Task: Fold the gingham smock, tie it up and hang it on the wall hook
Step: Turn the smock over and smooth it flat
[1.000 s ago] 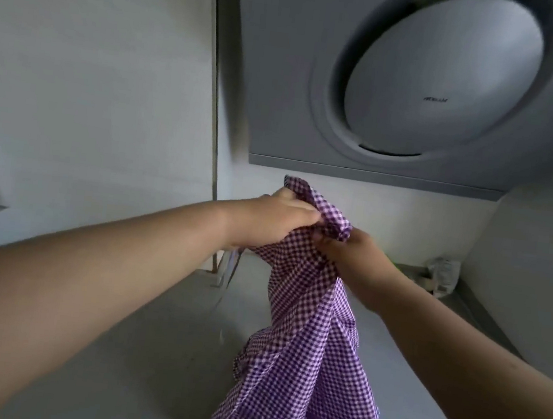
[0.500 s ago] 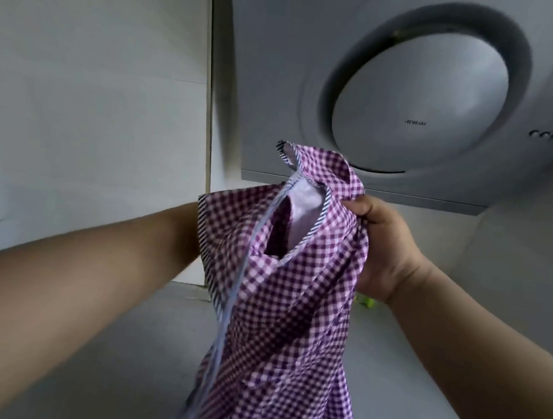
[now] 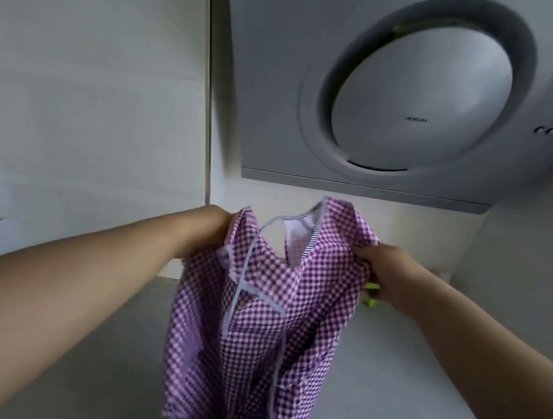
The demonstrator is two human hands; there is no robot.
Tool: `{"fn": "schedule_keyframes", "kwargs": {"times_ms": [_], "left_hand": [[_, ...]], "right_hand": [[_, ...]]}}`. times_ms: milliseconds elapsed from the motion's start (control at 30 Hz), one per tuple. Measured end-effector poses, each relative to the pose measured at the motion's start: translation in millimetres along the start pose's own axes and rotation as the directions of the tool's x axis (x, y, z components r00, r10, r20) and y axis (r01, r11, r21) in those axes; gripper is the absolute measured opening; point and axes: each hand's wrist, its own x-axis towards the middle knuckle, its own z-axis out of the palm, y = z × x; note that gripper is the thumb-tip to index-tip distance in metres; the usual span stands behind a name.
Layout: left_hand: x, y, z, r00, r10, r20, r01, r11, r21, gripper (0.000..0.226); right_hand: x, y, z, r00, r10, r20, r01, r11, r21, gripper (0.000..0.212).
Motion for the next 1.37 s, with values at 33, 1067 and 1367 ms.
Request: {"fn": "schedule_keyframes", "kwargs": {"times_ms": [33, 1067, 1367], "left_hand": [[8.4, -8.1, -7.2, 1.0, -0.022, -0.013, 0.024, 0.993, 0.118, 0.039], [6.8, -28.4, 30.8, 0.932, 0.263, 0.248, -0.361, 0.652, 0.667, 0.033], [15.9, -68.1, -4.2, 0.973, 0.161, 0.167, -0.231, 0.584, 0.778, 0.035]], "right_hand": [[5.9, 9.4, -7.6, 0.998, 0.04, -0.046, -0.042, 0.999, -0.031, 0.016], [4.0, 71.9, 80.7, 0.966, -0.005, 0.26, 0.233, 0.458, -0.858, 0.028], [34.6, 121.9, 41.6, 0.996, -0.011, 0.089, 0.088, 0.278, -0.956, 0.005]]}}
